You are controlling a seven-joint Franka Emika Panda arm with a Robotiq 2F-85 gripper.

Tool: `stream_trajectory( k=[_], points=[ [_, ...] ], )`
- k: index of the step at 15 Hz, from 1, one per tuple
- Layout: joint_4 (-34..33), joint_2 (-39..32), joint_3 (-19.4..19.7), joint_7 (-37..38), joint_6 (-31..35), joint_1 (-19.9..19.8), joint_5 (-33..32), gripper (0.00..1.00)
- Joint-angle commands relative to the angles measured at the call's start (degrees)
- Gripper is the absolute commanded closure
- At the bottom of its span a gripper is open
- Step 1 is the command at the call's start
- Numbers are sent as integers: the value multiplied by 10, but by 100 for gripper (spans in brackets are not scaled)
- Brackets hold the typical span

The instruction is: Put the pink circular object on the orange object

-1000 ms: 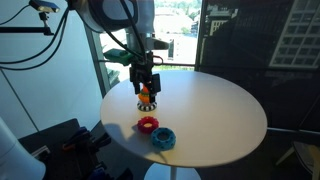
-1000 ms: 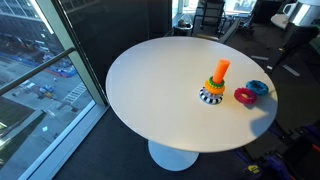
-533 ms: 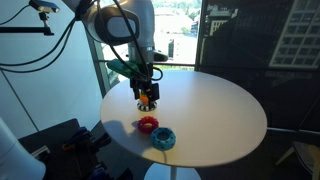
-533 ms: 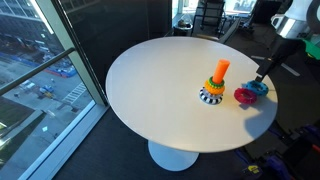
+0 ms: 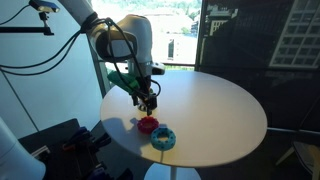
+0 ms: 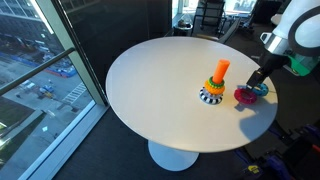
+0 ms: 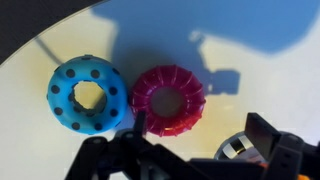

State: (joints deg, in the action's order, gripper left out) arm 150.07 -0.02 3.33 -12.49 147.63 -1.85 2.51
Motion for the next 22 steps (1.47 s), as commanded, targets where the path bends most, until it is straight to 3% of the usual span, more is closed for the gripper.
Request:
stream_trajectory(
  k=[1,8,18,19,20,22],
  points=[
    [8,-18,-10,-48,43,1,42,0],
    [6,-63,-36,-88,79,-5,90,0],
    [6,-109,-50,-73,133,-18,76,0],
    [6,-112,-51,-72,138,-20,75,4],
    [6,-114,-54,-71,140,-22,75,19],
    [6,-114,-57,-70,142,-26,74,33]
  ],
)
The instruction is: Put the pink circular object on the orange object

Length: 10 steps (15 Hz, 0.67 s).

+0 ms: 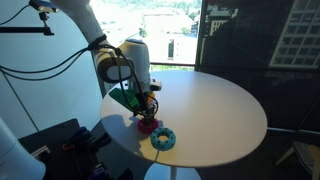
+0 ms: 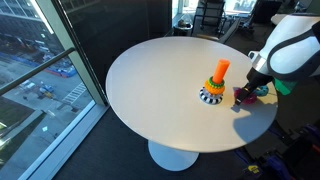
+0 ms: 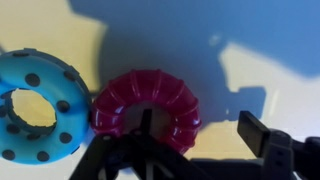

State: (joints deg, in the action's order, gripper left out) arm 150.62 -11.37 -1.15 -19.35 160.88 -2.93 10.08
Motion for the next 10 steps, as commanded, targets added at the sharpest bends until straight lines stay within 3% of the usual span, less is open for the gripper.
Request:
stream_trajectory(
  k=[1,7,10],
  points=[
    [1,3,-14,-1,8,-17,-1,43],
    [8,63,-14,-2,-25,-29,5,92],
    [9,112,-5,2,-54,-24,5,90]
  ],
)
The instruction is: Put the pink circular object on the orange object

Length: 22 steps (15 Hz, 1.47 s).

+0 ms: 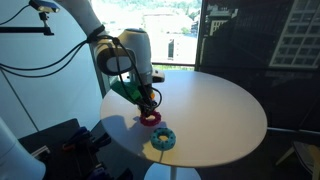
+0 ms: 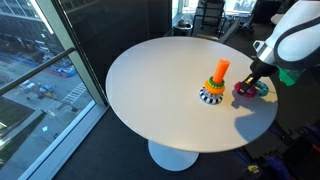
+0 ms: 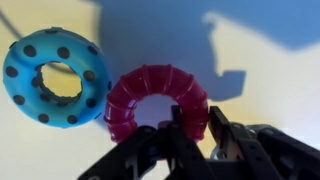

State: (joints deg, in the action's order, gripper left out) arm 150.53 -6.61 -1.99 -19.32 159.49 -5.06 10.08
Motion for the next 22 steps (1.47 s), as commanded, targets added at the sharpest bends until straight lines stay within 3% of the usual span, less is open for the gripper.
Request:
stream_trajectory(
  k=[1,12,16,22],
  points=[
    [9,82,7,2,-52,1,5,90],
    [-33,246,44,12,-201,53,2,90],
    [-66,259,48,10,-233,78,13,89],
    [-101,233,36,22,-227,117,37,90]
  ],
)
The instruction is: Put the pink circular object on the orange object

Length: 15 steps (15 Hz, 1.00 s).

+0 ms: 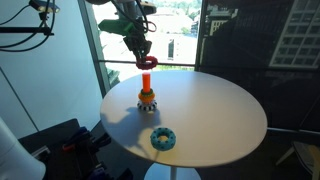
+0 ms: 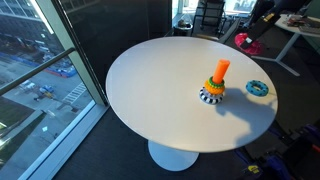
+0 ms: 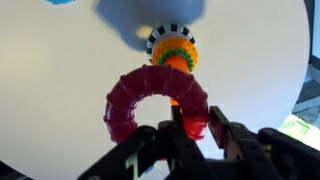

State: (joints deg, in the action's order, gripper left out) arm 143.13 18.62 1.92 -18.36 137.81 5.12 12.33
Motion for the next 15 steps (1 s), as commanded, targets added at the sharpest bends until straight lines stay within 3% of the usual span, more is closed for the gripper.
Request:
stream_trajectory(
  k=[1,15],
  points=[
    [-32,-27,-7,16,-9,21,16,90],
    [-78,-125,-39,82,25,17,-7,90]
  ],
)
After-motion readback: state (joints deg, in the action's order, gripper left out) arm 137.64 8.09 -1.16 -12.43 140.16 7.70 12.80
